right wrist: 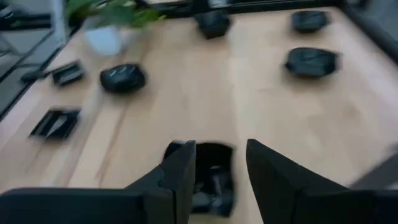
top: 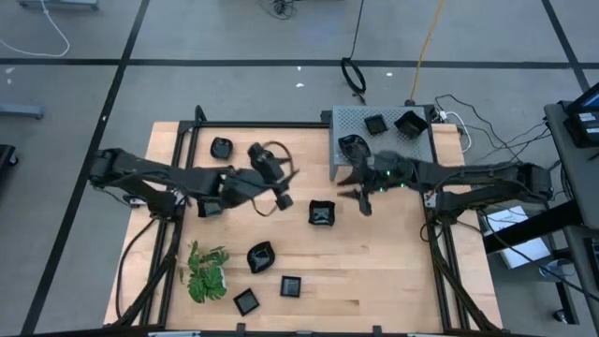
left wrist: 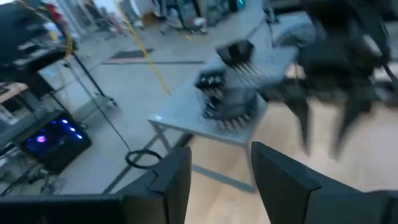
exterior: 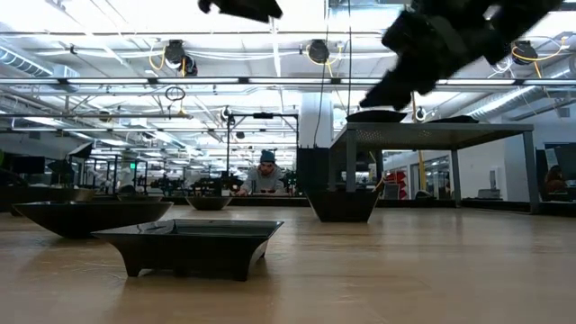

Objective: Pick & Place Mini shaped plates
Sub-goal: Stack the distorted square plate on top of the other distorted square plates

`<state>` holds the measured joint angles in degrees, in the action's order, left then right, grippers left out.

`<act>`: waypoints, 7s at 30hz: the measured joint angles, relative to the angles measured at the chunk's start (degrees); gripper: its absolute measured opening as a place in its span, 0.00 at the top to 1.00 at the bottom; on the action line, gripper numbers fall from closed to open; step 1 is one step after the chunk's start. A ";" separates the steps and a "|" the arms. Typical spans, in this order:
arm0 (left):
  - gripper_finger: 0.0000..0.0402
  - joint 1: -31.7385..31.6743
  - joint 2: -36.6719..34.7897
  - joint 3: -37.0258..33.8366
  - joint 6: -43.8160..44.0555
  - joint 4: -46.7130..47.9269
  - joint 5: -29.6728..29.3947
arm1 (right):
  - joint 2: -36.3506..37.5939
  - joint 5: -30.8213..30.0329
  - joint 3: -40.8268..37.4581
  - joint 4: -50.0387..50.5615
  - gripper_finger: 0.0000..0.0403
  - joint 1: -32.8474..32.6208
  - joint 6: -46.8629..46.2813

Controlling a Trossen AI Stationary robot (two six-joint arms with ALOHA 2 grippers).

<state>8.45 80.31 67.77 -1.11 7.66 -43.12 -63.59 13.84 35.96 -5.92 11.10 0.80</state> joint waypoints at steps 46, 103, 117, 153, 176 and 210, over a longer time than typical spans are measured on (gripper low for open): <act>0.57 5.79 -3.96 -0.02 4.26 7.74 -1.90 | -38.14 -20.50 6.28 -15.91 0.68 -18.89 -7.18; 0.57 11.73 -7.31 -0.04 3.22 7.31 -6.49 | -37.22 -22.08 7.34 -14.39 0.62 -25.83 -6.17; 0.57 14.27 -8.51 -0.03 3.15 6.98 -6.91 | -38.90 -22.60 9.06 -15.73 0.98 -25.82 -4.57; 0.57 13.56 -14.05 -0.04 2.22 5.36 -10.01 | 11.96 -42.32 24.66 38.99 1.00 4.42 -16.21; 0.57 -0.51 -14.05 -0.04 -3.56 -3.55 -10.07 | 2.34 -42.33 34.17 63.38 1.00 25.70 -3.89; 0.57 -1.31 -14.03 -0.04 -4.64 -3.26 -10.01 | -5.55 -42.62 34.15 62.36 0.84 33.17 3.45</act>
<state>7.14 66.28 67.72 -5.74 4.40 -53.12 -69.14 -28.77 70.11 56.44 44.27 4.25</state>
